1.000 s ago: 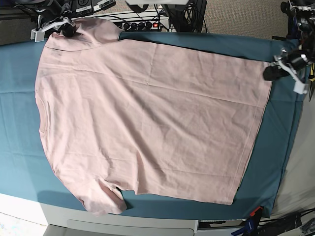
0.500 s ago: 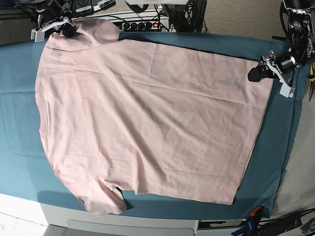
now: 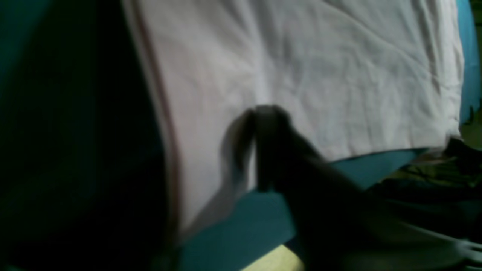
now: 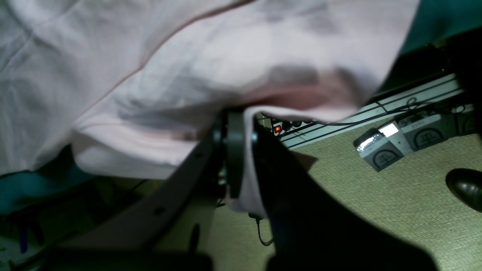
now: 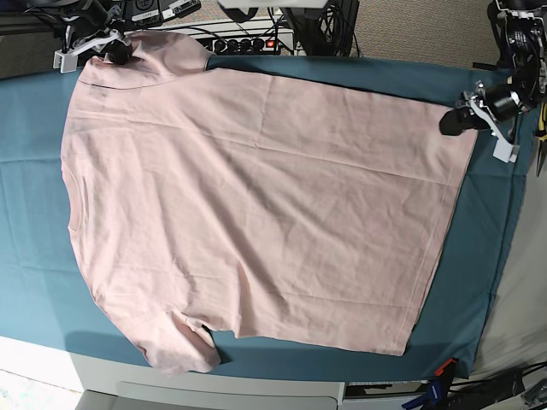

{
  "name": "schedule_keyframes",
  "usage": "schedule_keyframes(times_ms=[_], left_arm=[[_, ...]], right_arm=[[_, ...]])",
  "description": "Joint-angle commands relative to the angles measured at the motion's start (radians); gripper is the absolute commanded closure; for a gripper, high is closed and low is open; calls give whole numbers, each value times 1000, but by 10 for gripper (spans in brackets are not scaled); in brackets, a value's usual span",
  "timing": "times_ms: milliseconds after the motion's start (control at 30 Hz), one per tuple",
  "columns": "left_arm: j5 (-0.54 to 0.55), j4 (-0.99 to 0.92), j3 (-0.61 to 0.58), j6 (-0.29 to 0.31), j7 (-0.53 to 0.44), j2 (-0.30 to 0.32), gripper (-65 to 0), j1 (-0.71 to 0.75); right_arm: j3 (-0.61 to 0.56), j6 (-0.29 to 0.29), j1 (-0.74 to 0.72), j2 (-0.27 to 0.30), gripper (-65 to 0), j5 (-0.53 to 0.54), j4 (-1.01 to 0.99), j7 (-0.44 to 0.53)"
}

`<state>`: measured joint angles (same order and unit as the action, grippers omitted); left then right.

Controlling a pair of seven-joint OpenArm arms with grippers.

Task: Fold the T-shirt properly
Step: 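Lift the shirt's collar edge with both grippers and drag it taut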

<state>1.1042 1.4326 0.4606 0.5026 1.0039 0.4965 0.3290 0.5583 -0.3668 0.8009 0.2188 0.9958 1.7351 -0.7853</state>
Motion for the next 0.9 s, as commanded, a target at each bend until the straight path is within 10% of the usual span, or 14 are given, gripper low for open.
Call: schedule_keyframes(times_ms=[0, 867], left_arm=[[-105, -12, -5, -30, 92, 9, 0, 26], [-115, 323, 134, -31, 96, 0, 0, 356]], right_arm=[[8, -12, 10, 13, 0, 17, 13, 8], [44, -62, 95, 136, 0, -77, 248, -42]])
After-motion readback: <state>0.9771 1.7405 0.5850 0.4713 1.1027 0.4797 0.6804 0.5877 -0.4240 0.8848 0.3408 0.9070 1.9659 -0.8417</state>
